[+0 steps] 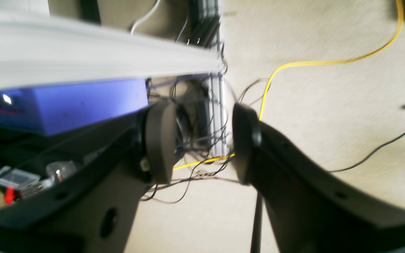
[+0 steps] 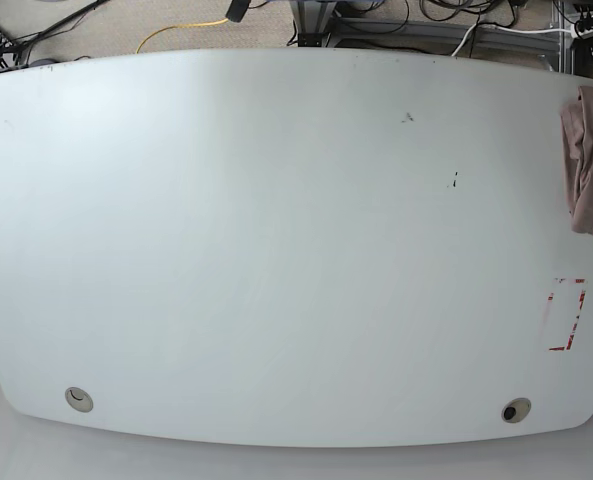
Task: Fold the T-shirt properly
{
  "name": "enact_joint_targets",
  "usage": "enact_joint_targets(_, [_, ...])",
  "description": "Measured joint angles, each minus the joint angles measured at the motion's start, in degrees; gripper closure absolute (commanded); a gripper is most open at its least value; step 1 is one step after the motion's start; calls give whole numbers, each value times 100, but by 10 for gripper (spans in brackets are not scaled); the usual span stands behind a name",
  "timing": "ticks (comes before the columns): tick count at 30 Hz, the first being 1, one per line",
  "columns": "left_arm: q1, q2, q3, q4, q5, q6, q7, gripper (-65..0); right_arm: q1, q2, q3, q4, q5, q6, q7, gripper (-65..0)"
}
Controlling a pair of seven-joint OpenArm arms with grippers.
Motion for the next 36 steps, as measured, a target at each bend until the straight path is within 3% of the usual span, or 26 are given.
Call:
enact_joint_targets(5, [-1054,-70,35,-1541,17,42,105,-407,789,31,7,-1189,-404,-339,2,-254])
enact_joint_targets(9, [-2059,-254,20,-3104,13,820,15,-413,1370,175,7,-1917,-570,-592,50,-254])
enact_joint_targets(15, [-2983,-457,214,-4662,0,911,-162,-414,1919,323,9,-2653,-612,-743,17,-257])
enact_joint_targets(21, [-3423,-411,518,-5047,-17,1493,-22,-413,2341,437,-184,-3257,-616,-1292,24,-260])
enact_joint_targets(26, [-3589,-428,863,-5060,-26,1351,188,-411,2524,579,-828,-3515,-568,-1873,26,-260])
enact_joint_targets(31, [-3709,-376,774,-5075,-42,1475,404,-411,2736,522,-1228,-3786,-553,-2387,17,-262])
enact_joint_targets(36, [-3738,-413,739,-5073,-37,1762,409,-411,2791,520,-1397,-3888,-551,-2496,39,-262])
